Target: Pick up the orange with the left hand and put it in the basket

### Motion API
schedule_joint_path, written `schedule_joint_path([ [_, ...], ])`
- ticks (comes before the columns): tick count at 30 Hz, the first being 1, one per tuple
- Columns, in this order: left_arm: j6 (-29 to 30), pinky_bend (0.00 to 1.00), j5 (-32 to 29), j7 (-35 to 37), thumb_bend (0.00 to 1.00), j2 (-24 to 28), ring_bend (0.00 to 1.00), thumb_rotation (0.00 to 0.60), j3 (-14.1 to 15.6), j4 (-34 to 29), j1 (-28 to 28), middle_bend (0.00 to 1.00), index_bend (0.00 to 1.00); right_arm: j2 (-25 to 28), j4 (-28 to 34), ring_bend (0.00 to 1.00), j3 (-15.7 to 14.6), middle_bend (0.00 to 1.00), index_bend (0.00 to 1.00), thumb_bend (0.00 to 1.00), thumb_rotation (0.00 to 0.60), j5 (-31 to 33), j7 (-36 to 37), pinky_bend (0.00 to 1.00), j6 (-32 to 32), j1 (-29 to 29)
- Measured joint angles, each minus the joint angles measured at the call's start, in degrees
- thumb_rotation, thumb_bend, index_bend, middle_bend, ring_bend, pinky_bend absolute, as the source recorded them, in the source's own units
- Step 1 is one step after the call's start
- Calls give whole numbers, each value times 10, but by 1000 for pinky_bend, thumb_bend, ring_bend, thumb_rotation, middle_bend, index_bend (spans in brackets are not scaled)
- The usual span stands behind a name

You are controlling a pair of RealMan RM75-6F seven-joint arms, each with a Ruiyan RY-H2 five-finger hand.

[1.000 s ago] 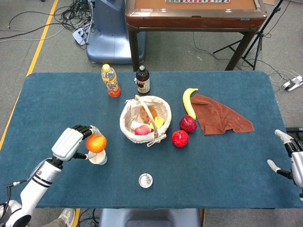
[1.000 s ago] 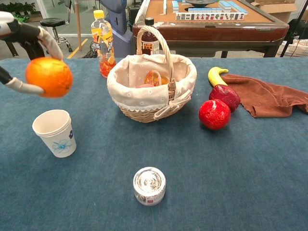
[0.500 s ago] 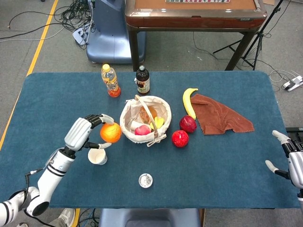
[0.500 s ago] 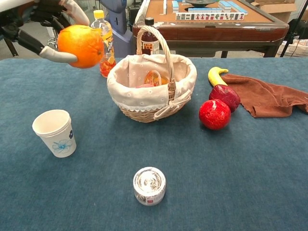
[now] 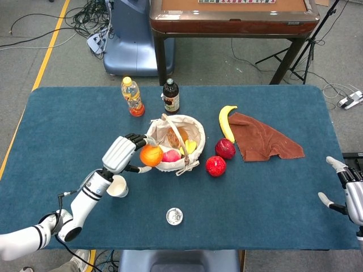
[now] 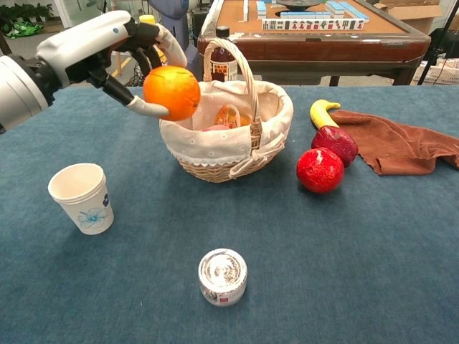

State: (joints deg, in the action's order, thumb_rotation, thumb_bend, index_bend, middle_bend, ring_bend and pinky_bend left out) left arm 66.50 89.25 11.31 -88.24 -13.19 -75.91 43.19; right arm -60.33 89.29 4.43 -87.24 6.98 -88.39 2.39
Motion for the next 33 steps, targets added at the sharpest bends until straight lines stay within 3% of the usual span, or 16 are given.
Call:
schedule_joint_path([
  [7,-13,390,-28,-22,174,-22,432,600,-12,16,18,408,452,1,2,202,-2,220,148,172,600,0,1,314,-2,-3],
  [21,-12,390,-63,-43,154,-39,361,600,-18,28,26,235,241,2,3,202,-2,220,148,173,600,1,1,314,-2,-4],
  [33,2,390,-73,-51,131,-27,319,600,-14,14,16,175,167,4,7,202,-1,220,148,174,600,1,-1,314,-2,-4],
])
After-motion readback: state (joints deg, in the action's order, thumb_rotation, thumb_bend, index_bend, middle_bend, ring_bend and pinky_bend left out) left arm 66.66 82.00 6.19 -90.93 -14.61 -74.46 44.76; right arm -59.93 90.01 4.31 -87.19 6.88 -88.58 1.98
